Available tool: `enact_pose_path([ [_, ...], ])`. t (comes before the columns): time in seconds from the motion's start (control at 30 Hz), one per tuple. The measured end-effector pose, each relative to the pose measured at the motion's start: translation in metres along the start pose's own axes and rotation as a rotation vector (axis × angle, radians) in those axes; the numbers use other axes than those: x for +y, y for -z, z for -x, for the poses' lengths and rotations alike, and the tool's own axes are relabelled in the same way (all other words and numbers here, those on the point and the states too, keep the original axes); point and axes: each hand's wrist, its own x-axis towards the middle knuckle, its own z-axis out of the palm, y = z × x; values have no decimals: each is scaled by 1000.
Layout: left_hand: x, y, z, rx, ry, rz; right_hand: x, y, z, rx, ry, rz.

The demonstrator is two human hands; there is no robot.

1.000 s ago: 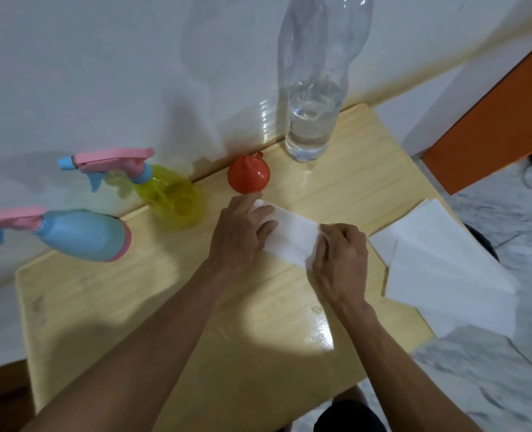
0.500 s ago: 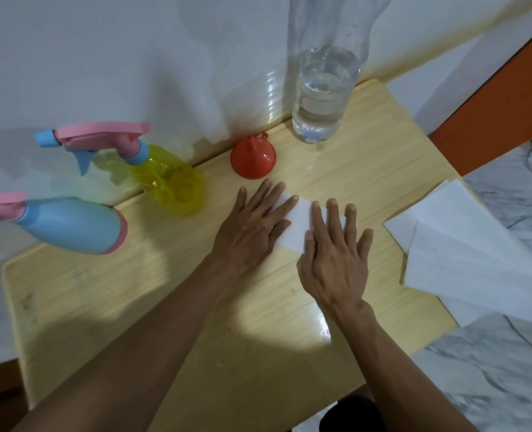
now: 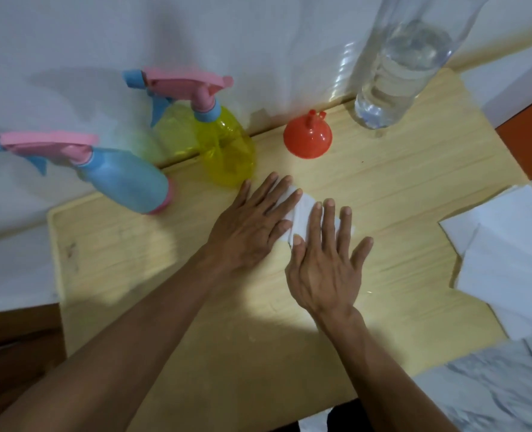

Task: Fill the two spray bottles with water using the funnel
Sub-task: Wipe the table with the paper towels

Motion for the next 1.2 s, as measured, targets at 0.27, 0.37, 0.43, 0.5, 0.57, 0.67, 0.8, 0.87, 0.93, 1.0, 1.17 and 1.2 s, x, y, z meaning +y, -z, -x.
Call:
enact_pose_path([
  [0.27,-26,-3,56,21,77,50,-38,-8,14,-69,130,19],
  [0.37,-35,-6,79,24,156,42,-53,-12,17,-89,174,15],
  [0.43,-40,-8,96,28,213,31,-65,-15,20,-96,211,15],
  [0.5,-44,-11,112,34,288,39,-77,-18,23,-116,265,9],
  [0.57,-46,-13,126,39,372,56,-90,-21,25,-156,336,-3],
  [0.67,-47,-17,145,60,473,69,-107,-25,28,-180,441,-19],
  [0.8,-47,-23,169,79,601,105,-118,-29,27,-197,550,-27],
  [0.87,-44,-28,180,84,654,114,-120,-31,25,-205,626,-13],
  [0.93,-40,-33,190,109,714,138,-122,-32,24,-200,707,12],
  [1.0,-31,-34,198,139,779,173,-122,-34,20,-218,799,52],
  [1.17,2,-41,215,190,982,239,-119,-31,4,-232,1032,99],
  [1.2,9,-43,217,199,1018,243,-118,-30,0,-232,1084,113],
])
